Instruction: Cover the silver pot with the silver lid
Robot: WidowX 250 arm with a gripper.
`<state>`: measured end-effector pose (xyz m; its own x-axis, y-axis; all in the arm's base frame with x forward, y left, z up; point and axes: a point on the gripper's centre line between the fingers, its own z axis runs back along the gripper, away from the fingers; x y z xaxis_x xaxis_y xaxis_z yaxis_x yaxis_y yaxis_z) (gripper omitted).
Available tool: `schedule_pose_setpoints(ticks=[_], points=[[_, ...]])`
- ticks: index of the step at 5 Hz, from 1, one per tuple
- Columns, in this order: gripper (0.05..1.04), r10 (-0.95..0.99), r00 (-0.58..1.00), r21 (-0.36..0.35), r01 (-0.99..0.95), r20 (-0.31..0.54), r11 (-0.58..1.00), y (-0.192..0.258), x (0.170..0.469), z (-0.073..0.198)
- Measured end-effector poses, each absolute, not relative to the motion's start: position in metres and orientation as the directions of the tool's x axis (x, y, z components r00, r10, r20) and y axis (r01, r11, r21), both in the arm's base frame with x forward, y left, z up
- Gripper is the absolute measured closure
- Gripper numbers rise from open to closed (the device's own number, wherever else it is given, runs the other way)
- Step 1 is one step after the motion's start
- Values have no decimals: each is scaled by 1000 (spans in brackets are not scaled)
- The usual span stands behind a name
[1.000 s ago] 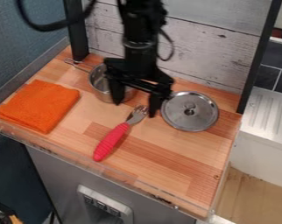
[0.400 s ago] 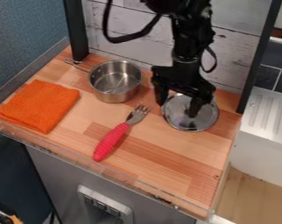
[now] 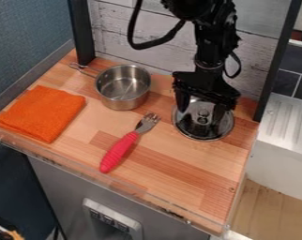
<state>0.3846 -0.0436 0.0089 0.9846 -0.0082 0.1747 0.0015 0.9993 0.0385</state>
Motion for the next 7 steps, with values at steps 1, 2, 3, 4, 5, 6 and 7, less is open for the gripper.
schedule_pose_setpoints(ticks=[1, 2, 3, 4, 5, 6, 7], points=[[136, -3, 987, 30, -2, 162, 1000, -45, 392, 3], [409, 0, 987, 32, -5, 163, 999, -44, 393, 3], [707, -10, 988, 37, 4, 153, 999, -45, 392, 3], [798, -13, 991, 32, 9, 134, 999, -45, 389, 2], [798, -34, 994, 17, 32, 108, 999, -47, 387, 4], [798, 1, 993, -17, 1, 118, 1000, -37, 390, 21], [798, 41, 982, -48, -33, 182, 998, -18, 394, 57]])
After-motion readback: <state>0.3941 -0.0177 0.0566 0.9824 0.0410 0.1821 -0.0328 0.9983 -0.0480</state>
